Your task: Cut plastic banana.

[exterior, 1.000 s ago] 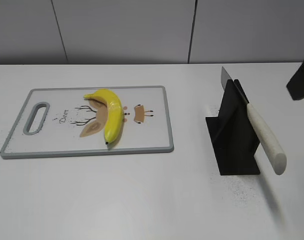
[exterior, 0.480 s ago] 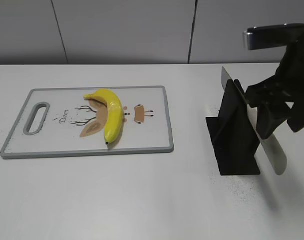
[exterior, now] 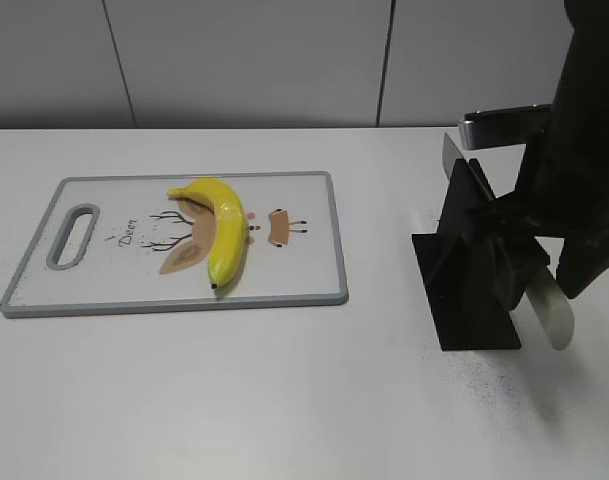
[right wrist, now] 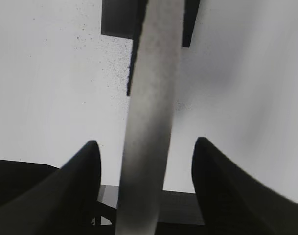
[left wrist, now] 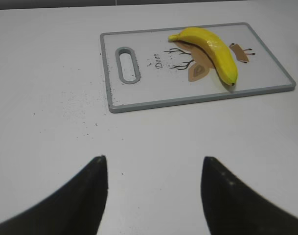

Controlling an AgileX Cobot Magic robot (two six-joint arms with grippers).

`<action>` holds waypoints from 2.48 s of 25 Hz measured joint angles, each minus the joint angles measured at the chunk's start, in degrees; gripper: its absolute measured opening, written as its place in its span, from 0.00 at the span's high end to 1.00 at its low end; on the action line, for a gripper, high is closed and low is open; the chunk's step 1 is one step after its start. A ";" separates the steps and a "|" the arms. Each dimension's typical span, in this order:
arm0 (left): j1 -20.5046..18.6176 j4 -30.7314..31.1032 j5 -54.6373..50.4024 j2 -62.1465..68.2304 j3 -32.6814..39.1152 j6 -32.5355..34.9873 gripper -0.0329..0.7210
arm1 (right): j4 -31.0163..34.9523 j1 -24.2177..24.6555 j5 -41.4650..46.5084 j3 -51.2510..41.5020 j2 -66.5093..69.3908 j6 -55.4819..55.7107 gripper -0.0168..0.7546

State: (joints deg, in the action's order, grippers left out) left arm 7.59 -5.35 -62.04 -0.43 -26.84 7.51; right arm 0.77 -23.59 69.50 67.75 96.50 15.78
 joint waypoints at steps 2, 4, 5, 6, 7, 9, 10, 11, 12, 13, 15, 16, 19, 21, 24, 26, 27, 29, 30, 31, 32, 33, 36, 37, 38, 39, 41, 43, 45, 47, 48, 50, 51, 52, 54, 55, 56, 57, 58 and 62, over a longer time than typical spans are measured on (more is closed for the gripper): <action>0.00 0.00 0.00 0.00 0.00 0.00 0.18 | 0.31 0.00 0.00 0.00 0.92 0.24 0.40; 0.00 0.00 0.00 0.00 0.00 0.00 0.18 | 1.32 0.00 0.00 0.00 1.66 0.37 0.40; 0.00 0.00 0.00 0.00 0.00 0.00 0.18 | 1.94 0.00 0.00 0.00 1.99 0.37 0.41; 0.00 0.00 0.00 0.00 0.00 0.00 0.18 | 2.19 0.00 0.00 0.00 2.27 0.37 0.42; 0.00 0.00 0.00 0.00 0.00 0.00 0.18 | 2.33 0.00 0.00 0.00 2.35 0.41 0.44; 0.00 0.00 0.00 0.00 0.00 0.00 0.18 | 2.48 0.00 0.00 0.00 2.35 0.41 0.51; 0.00 -0.01 0.00 0.00 0.00 0.00 0.18 | 2.48 0.00 0.00 0.00 2.35 0.44 0.55; 0.00 -0.01 0.00 0.00 0.00 0.00 0.18 | 2.48 0.00 0.00 0.00 2.35 0.75 0.61; 0.00 -0.01 0.00 0.00 0.00 0.00 0.18 | 2.18 0.00 0.00 0.00 2.35 1.25 0.69; 0.00 -0.01 0.00 0.00 0.00 0.00 0.18 | 1.69 0.00 0.19 0.00 2.35 2.19 0.75; 0.00 -0.01 0.00 0.00 0.00 0.00 0.18 | 1.62 0.05 0.26 0.00 2.35 3.61 0.77; 0.00 -0.01 0.00 0.00 0.00 0.00 0.18 | 1.62 0.05 0.26 0.00 2.35 3.92 0.77; 0.00 -0.01 0.00 0.00 0.00 0.00 0.18 | 1.62 0.05 0.26 0.00 2.35 4.31 0.77; 0.00 -0.01 0.00 0.00 0.00 0.00 0.18 | 1.66 0.05 0.26 0.00 2.35 4.37 0.77; 0.00 -0.01 0.00 0.00 0.00 0.00 0.18 | 1.66 0.05 0.26 0.00 2.28 4.43 0.77; 0.00 -0.01 0.00 0.00 0.00 0.00 0.18 | 1.78 0.05 0.26 0.00 1.66 4.47 0.77; 0.00 -0.01 0.00 0.00 0.00 0.00 0.18 | 1.90 0.05 0.26 0.00 1.07 4.49 0.77; 0.00 -0.01 0.00 0.00 0.00 0.00 0.18 | 1.90 0.00 0.26 0.00 -0.13 4.79 0.77; 0.00 -0.01 0.00 0.00 0.00 0.00 0.18 | 1.90 0.00 0.26 0.00 -1.10 4.93 0.77; 0.00 -0.01 0.00 0.00 0.00 0.00 0.18 | 1.84 0.00 0.26 0.00 -1.86 4.99 0.77; 0.00 -0.01 0.00 0.00 0.00 0.00 0.18 | 1.84 0.00 0.31 0.00 -2.63 5.06 0.77; 0.00 -0.01 0.00 0.00 0.00 0.00 0.18 | 1.84 0.00 0.31 0.00 -3.73 5.11 0.77; 0.00 -0.01 0.00 0.00 0.00 0.00 0.18 | 1.84 0.00 0.31 0.00 -6.33 5.17 0.77; 0.00 -0.01 0.00 0.00 0.00 0.00 0.18 | 1.84 0.00 0.31 0.00 -7.21 5.17 0.77; 0.00 -0.01 0.00 0.00 0.00 0.00 0.18 | 1.84 0.00 0.33 0.00 -7.95 5.17 0.77; 0.00 -0.01 0.00 0.00 0.00 0.00 0.18 | 1.84 0.00 0.33 0.00 -8.83 5.17 0.77; 0.00 -0.01 0.00 0.00 0.00 0.00 0.18 | 1.79 0.00 0.33 0.00 -10.36 5.22 0.77; 0.00 -0.01 0.00 0.00 0.00 0.00 0.18 | 1.52 0.00 0.37 0.00 -11.93 5.22 0.77; 0.00 -0.01 0.00 0.00 0.00 0.00 0.18 | 0.88 0.00 0.51 0.38 -13.05 5.22 0.77; 0.00 -0.01 0.00 0.00 0.00 0.00 0.18 | 0.30 0.00 0.56 1.26 -13.79 5.22 0.77; 0.00 -0.01 0.00 0.00 0.00 0.06 0.18 | 0.11 0.00 0.61 2.18 -13.99 4.88 0.77; 0.00 -0.01 0.13 0.00 0.00 0.77 0.18 | -0.17 0.00 0.68 3.83 -14.11 2.70 0.77; 0.00 -0.01 0.39 0.00 -0.15 1.42 0.18 | -0.24 0.00 0.68 5.08 -14.11 0.10 0.77; 0.00 -0.01 0.46 0.20 -0.52 1.99 0.18 | -0.11 0.00 0.68 5.99 -14.11 -1.92 0.77; 0.00 -0.01 0.83 2.07 -1.69 3.33 0.18 | -0.11 0.00 0.74 8.41 -14.11 -6.35 0.77; 0.00 -0.01 0.90 3.39 -2.35 4.04 0.18 | -0.16 0.00 0.74 9.42 -13.96 -8.31 0.77; 0.00 -0.01 1.02 5.35 -2.98 4.90 0.18 | -0.28 0.00 0.74 10.56 -13.72 -10.98 0.77; 0.00 -0.01 1.26 7.54 -3.47 5.64 0.18 | -0.33 0.00 0.74 11.48 -13.32 -13.70 0.77; 0.00 -0.01 2.03 9.80 -4.04 6.37 0.18 | -0.77 0.00 0.74 12.74 -12.57 -18.64 0.77; 0.00 -0.01 6.22 18.12 -5.91 8.96 0.18 | -3.13 -0.06 0.84 16.12 -8.90 -31.47 0.77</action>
State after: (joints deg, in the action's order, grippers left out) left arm 7.59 -5.35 -55.82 17.70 -32.74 16.47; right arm -2.36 -23.65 70.35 83.88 87.60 -15.70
